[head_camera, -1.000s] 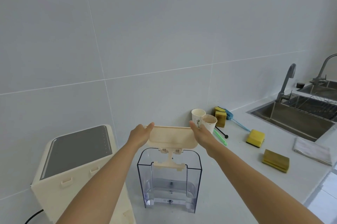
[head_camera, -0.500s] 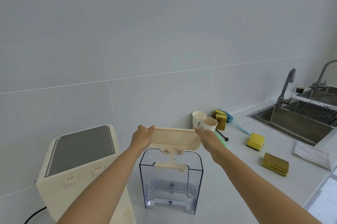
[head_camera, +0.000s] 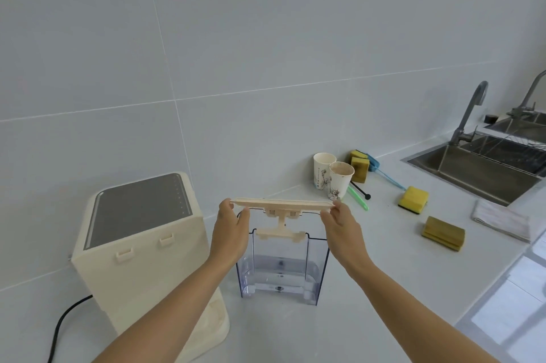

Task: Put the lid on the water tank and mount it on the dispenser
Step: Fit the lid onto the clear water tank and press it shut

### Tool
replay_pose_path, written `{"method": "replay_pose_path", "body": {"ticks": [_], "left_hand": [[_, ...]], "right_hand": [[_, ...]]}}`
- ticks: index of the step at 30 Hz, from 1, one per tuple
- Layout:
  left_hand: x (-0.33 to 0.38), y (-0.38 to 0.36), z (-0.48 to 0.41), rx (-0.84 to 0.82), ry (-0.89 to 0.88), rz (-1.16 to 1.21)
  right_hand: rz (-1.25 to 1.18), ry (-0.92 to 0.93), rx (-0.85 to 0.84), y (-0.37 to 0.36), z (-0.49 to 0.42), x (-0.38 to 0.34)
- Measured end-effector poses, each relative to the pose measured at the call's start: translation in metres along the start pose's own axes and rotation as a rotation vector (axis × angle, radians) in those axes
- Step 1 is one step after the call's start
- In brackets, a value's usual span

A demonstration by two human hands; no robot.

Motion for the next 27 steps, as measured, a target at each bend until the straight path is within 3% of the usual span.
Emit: {"method": "replay_pose_path", "body": {"ticks": [8,21,27], "left_hand": [[-0.026,-0.005,0.029,0.035,0.067,0.127],[-0.043,-0.014,0.045,0.032,0.128,0.109],[-0.06,-0.024,0.049,-0.003,0.406,0.354]], "right_hand": [[0.036,-0.004,-0.009,-0.012,0.026,0.026],[0.08,-0.025,-0.066,-0.022,0.026,0.049],[-0.05,-0.111,-0.078,-0.014,-0.003,0.045]]}}
Point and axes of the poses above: each hand's wrist, its own z-axis away from the middle knuckle, its own y-axis out of the back of the hand, x = y × z, the point moved 10 cm from there along -z, towards the middle knuckle, and after that the axes turned 1 degree about x, right-handed, at the moved point
